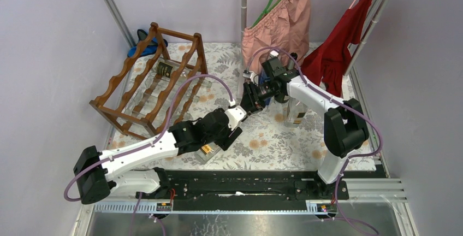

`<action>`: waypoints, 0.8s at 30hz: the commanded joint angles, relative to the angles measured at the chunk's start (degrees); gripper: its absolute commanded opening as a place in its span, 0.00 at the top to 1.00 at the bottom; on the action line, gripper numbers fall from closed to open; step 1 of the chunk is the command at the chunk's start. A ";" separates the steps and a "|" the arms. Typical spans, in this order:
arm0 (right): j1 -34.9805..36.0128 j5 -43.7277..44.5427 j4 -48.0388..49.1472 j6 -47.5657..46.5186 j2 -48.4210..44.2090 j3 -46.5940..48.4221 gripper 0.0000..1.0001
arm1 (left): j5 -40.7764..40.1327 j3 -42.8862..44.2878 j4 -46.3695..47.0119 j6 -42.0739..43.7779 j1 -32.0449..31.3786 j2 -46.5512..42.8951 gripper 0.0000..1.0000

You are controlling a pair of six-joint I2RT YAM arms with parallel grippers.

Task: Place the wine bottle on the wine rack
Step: Pick up the wine bottle from the center of the board.

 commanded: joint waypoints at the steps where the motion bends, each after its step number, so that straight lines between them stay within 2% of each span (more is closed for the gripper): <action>1: 1.99 -7.46 -6.68 -3.45 -4.73 4.50 0.54 | 4.34 -0.78 3.02 8.41 0.69 -2.36 1.00; 3: 2.26 -6.79 -7.24 -4.23 -5.50 4.64 0.43 | 6.54 -0.82 2.82 10.25 1.53 -2.97 1.00; 7: 2.71 -5.32 -9.87 -7.80 -6.41 5.01 0.32 | 12.11 -0.91 2.05 13.71 4.02 -4.07 1.00; 11: 3.36 -2.60 -14.78 -14.25 -6.96 5.99 0.29 | 17.49 -0.17 0.51 16.82 6.92 -4.18 1.00; 17: 3.80 3.64 -26.19 -30.60 -6.38 9.23 0.23 | 22.00 1.56 -3.74 24.18 8.11 -2.89 1.00; 24: 5.00 6.30 -33.69 -38.45 -3.33 11.73 0.24 | 24.79 4.68 -7.91 32.25 9.06 0.75 1.00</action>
